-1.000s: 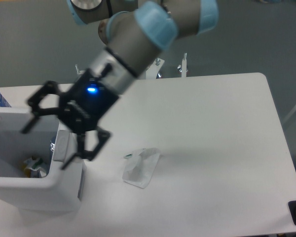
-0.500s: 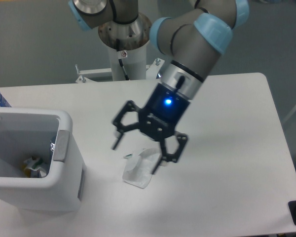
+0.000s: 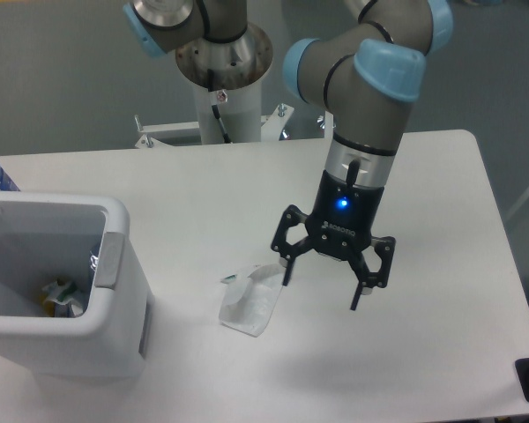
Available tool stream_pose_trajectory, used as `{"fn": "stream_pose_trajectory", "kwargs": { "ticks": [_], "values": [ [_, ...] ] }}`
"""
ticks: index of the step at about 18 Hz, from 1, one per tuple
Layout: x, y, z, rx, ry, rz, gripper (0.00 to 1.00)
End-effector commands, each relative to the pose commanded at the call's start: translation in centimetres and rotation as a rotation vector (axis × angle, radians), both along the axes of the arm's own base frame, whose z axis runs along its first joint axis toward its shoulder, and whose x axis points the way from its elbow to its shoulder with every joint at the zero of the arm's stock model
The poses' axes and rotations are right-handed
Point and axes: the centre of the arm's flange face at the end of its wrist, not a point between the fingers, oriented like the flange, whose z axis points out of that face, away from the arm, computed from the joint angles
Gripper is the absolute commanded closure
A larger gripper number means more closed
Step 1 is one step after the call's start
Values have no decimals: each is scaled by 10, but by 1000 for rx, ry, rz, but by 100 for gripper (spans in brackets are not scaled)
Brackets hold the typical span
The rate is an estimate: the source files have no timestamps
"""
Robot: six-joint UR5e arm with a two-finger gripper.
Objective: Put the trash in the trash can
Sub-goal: 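Move the open gripper back over the clear plastic bag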
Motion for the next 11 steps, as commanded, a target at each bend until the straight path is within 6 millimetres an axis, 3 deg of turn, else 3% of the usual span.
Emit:
{"fn": "stream_pose_trajectory", "kwargs": {
  "ticks": [2, 5, 11],
  "values": [
    [13, -2, -32, -45, -43, -8, 0],
    [55, 6, -77, -104, -115, -59, 0],
    [107, 28, -133, -192, -193, -127, 0]
  ]
}}
